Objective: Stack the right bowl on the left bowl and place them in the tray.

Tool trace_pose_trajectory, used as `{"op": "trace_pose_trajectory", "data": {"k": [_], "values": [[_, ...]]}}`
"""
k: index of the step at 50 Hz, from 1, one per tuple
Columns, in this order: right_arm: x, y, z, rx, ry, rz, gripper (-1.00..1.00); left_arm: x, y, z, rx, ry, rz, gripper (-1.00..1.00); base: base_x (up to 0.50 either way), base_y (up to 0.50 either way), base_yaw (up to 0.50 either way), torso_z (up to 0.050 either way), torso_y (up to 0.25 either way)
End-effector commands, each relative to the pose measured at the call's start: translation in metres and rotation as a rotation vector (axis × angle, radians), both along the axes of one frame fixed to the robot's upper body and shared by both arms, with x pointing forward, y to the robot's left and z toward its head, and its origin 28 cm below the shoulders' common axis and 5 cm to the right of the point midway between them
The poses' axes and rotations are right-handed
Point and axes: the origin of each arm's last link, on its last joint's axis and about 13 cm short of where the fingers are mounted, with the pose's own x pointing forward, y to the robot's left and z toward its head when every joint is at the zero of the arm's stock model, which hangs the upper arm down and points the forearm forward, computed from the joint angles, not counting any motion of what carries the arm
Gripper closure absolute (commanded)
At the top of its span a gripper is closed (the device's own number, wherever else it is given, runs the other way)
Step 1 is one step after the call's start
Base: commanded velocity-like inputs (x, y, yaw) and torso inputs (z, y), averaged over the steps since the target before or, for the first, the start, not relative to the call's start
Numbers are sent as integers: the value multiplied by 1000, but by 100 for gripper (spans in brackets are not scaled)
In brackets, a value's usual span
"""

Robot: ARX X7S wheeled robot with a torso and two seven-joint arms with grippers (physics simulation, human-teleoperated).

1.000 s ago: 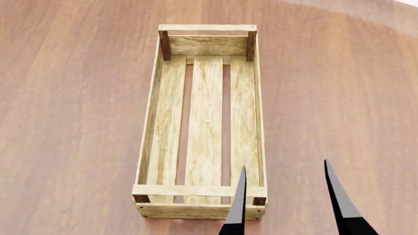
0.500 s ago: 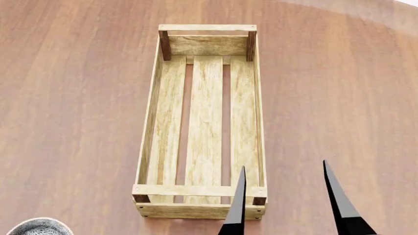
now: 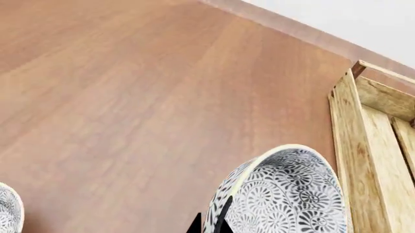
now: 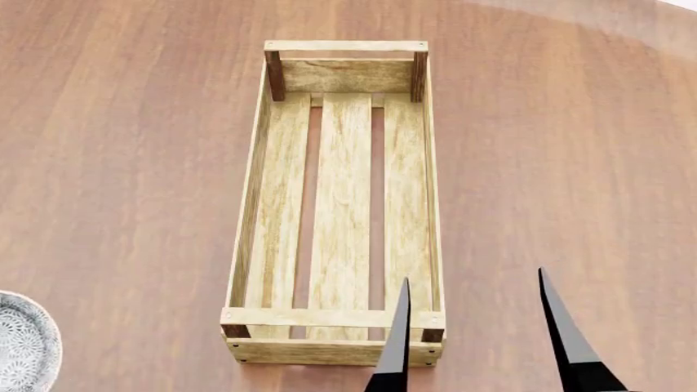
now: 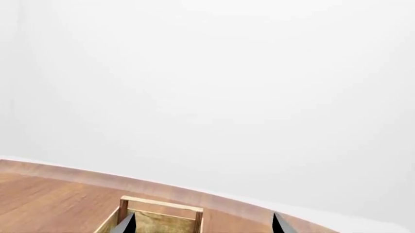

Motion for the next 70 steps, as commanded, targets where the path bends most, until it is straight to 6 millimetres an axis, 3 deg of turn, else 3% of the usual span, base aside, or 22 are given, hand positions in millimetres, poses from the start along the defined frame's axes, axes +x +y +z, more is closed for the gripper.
{"op": "trace_pose_trajectory", "data": {"k": [1, 14, 37, 53, 70], "values": [[1, -1, 1, -9, -15, -6, -100, 1, 29, 25, 24, -85, 151, 100, 0, 0, 0, 0, 0], [1, -1, 2, -9, -15, -6, -100, -4, 56, 23, -4, -66, 300, 100, 0, 0, 0, 0, 0], [0, 0, -1, -12, -6, 1, -100, -9, 76, 19, -26, -45, 397, 100, 0, 0, 0, 0, 0], [1, 1, -2, -13, 4, 6, -100, -14, 100, 9, -136, 10, 536, 100, 0, 0, 0, 0, 0], [1, 2, -4, -14, 12, 12, -100, -5, 102, 5, -141, 62, 535, 100, 0, 0, 0, 0, 0]]}}
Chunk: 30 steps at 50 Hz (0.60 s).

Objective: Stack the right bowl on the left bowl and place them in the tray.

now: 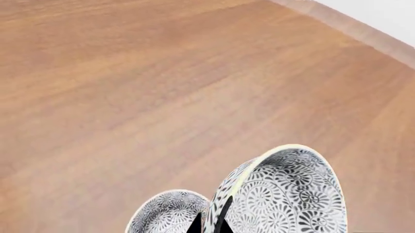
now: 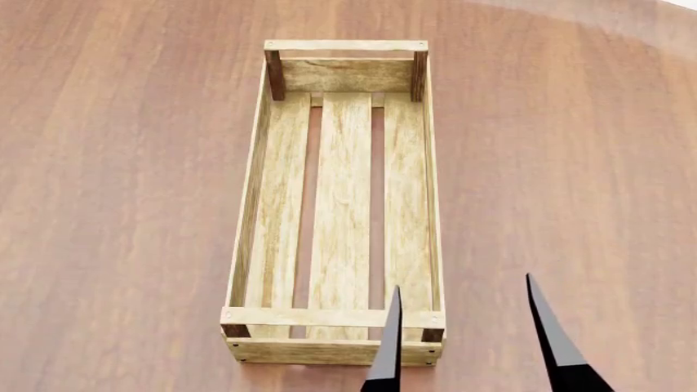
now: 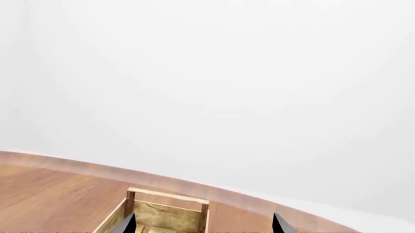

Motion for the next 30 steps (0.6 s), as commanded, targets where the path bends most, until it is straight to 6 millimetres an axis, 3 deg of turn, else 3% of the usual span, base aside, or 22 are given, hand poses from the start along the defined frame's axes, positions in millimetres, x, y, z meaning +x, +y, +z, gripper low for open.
{"op": "trace_pose_trajectory", "data": {"k": [1, 12, 30], "values": [[1, 0, 0, -9, -12, -3, -100, 3, 8, -3, -21, -7, 40, 100, 0, 0, 0, 0, 0], [1, 0, -1, -9, -7, -1, -100, 12, 9, -5, -17, 12, 42, 100, 0, 0, 0, 0, 0], [0, 1, -2, -13, -3, 1, -100, 7, 17, -16, -18, 46, 86, 100, 0, 0, 0, 0, 1]]}}
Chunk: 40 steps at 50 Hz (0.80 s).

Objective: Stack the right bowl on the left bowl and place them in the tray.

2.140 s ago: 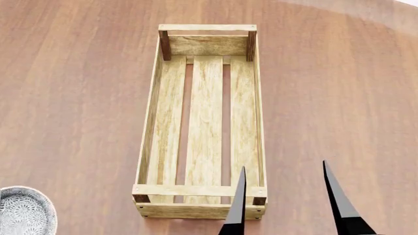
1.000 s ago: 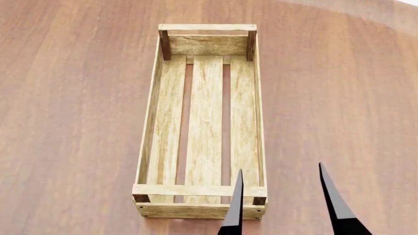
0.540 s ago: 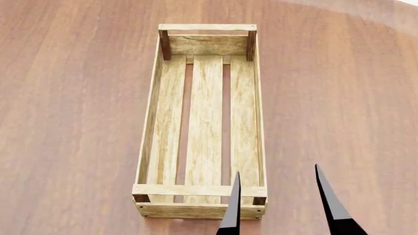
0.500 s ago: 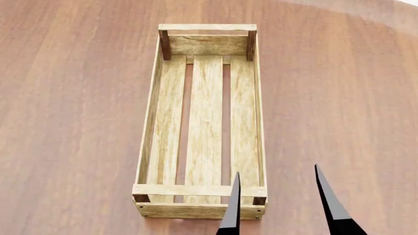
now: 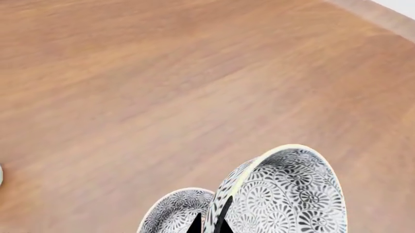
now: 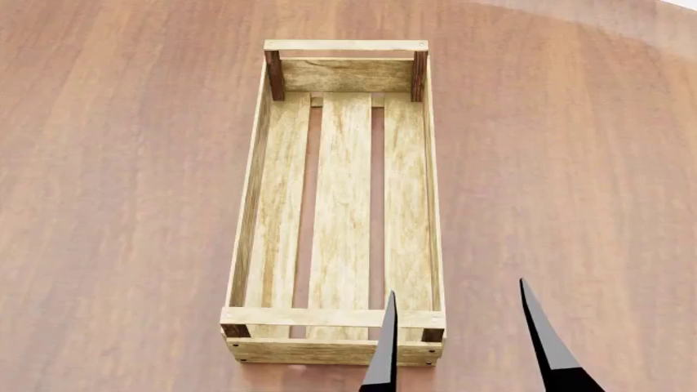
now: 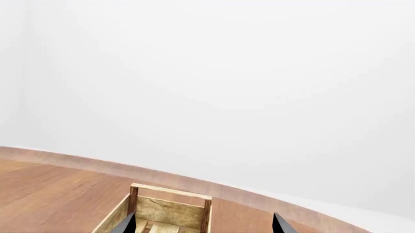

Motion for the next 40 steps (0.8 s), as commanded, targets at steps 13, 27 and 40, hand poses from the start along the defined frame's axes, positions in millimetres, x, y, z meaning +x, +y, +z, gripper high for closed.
{"op": "trace_pose_trajectory", "data": {"k": [13, 27, 40], "values": [[1, 0, 1, -9, -14, -4, -100, 1, 7, -20, -39, 24, 78, 100, 0, 0, 0, 0, 0], [0, 1, -1, -9, -7, 4, -100, 25, 0, -16, -62, 17, 86, 100, 0, 0, 0, 0, 0], [1, 1, -3, -11, 1, 5, -100, 22, 3, -20, -68, 22, 120, 100, 0, 0, 0, 0, 1]]}}
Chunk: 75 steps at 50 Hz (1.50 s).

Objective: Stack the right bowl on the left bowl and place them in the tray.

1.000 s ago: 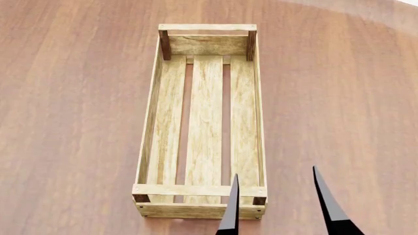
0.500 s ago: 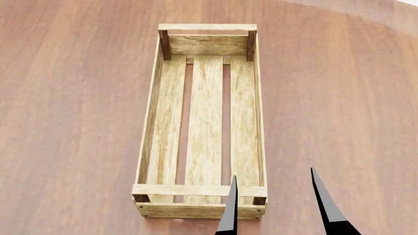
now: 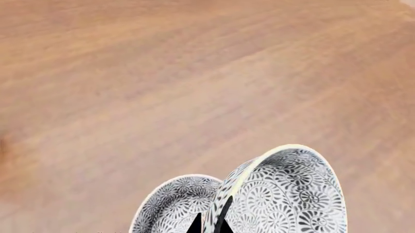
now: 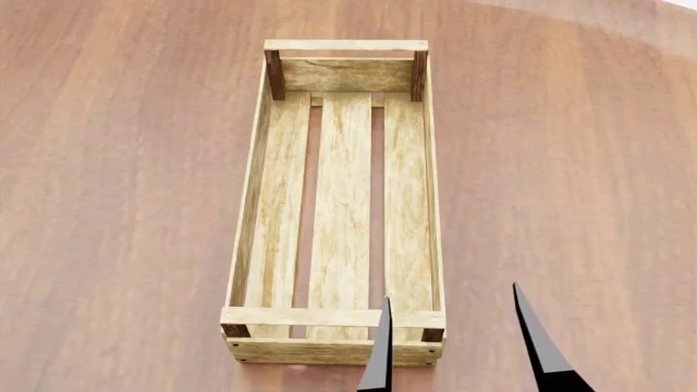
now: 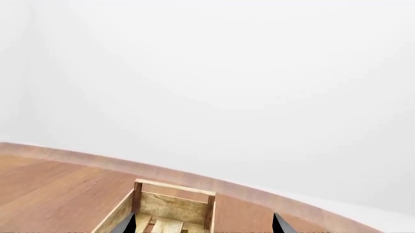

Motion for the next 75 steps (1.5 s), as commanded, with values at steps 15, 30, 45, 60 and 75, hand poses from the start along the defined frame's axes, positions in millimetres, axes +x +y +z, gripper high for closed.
{"op": "trace_pose_trajectory", "data": {"k": [15, 30, 45, 60, 75], "values": [[1, 0, 0, -10, -12, -4, -100, -5, 6, -4, -47, -27, 107, 100, 0, 0, 0, 0, 0], [1, 0, -1, -11, -9, -2, -100, -5, 6, -13, -69, -17, 114, 100, 0, 0, 0, 1, 1], [1, 0, -2, -12, -7, -2, -100, -9, 8, -18, -79, 6, 171, 100, 0, 0, 0, 0, 0], [1, 1, -3, -14, -4, 1, -100, -8, 7, -18, -42, 18, 161, -100, 0, 0, 0, 0, 0], [1, 1, -3, -15, -2, 1, -100, -8, 6, -19, -20, 19, 149, -100, 0, 0, 0, 0, 0]]}}
